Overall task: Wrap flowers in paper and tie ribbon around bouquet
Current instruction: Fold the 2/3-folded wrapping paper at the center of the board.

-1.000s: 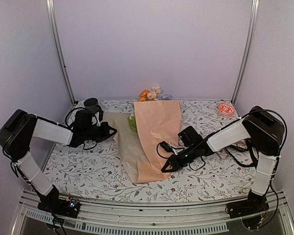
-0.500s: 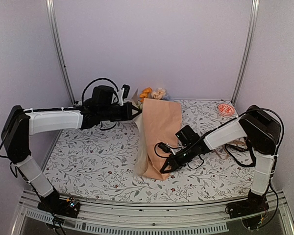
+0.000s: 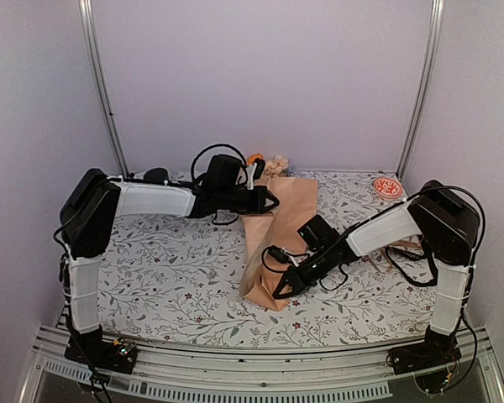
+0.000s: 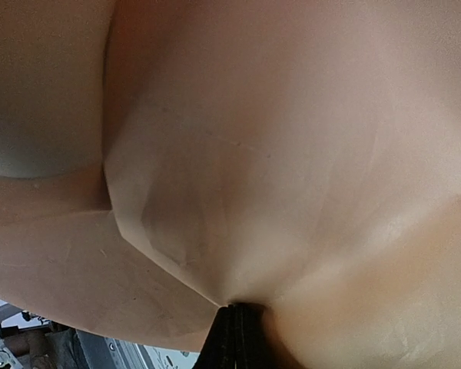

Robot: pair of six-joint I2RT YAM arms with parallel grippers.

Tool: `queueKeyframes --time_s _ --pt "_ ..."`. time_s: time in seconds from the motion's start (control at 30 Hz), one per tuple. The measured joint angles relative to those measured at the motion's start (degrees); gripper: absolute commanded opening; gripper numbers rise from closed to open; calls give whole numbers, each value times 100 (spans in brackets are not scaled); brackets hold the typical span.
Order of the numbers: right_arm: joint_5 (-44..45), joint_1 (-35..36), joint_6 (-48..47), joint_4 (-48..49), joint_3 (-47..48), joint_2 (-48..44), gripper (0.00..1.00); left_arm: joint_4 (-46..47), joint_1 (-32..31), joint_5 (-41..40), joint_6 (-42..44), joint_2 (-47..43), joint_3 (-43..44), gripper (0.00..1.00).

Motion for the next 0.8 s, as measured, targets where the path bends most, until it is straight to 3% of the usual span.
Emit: queueKeyframes --time_s 0.37,0.8 --pt "326 157 74 247 -374 -369 2 11 -7 199 -170 1158 581 0" --pt "962 57 634 448 -1174 -2087 29 -79 -151 -101 -85 1451 702 0"
